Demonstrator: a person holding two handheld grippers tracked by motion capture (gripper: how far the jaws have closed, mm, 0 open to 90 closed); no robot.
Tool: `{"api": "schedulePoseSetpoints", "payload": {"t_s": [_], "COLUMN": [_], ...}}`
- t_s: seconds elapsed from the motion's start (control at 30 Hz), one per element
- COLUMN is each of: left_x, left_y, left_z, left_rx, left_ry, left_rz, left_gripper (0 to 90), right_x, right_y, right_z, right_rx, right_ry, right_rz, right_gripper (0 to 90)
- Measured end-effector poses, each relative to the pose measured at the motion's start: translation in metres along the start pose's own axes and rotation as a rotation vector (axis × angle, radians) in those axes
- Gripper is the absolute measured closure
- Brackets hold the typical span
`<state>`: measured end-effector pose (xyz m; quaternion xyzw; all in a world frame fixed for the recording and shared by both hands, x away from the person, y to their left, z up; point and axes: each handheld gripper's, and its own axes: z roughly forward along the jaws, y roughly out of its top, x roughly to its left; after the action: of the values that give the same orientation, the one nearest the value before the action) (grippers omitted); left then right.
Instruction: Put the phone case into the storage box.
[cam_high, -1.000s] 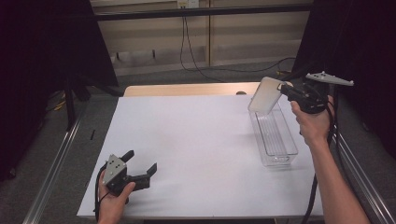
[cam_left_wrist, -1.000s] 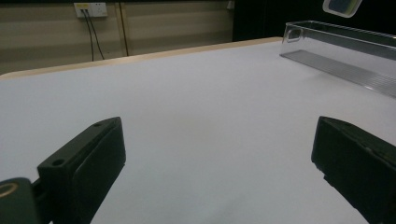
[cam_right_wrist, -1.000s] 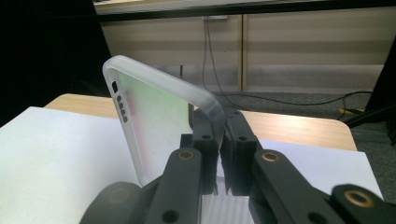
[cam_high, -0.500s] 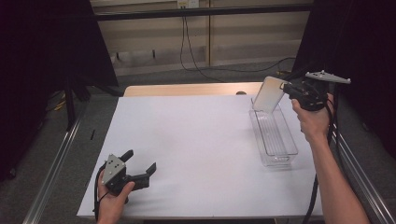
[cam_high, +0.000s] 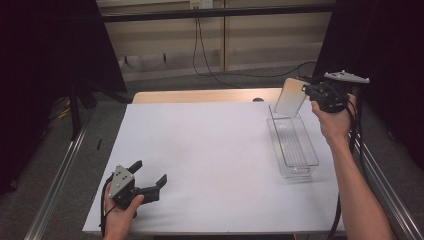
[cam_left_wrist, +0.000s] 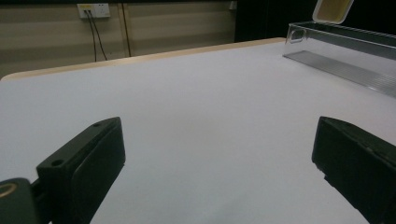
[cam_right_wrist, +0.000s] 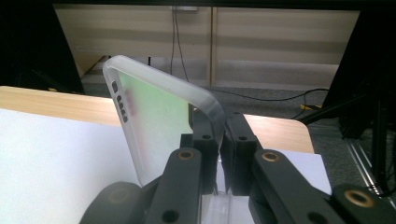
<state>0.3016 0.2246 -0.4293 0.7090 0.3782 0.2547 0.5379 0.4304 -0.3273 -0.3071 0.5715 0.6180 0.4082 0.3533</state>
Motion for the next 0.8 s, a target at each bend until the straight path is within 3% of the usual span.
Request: {"api": "schedulePoseSetpoints", "payload": {"t_s": [0.37, 0.8], "left_x": [0.002, 0.002], "left_y": [0.0, 0.0], "left_z": [0.001, 0.001], "left_rx": [-0.001, 0.003], "left_ry": [0.009, 0.009], "left_rz": [-0.011, -0.008], "left_gripper": [2.6, 2.4], "right_x": [-0.003, 0.0], "right_y": [-0.008, -0.016], "right_z": [0.021, 0.033], "right_rx": [0.03, 0.049], "right_ry": [-0.029, -0.042], "right_rz": [-0.026, -0.061], "right_gripper": [85.3, 85.3]}}
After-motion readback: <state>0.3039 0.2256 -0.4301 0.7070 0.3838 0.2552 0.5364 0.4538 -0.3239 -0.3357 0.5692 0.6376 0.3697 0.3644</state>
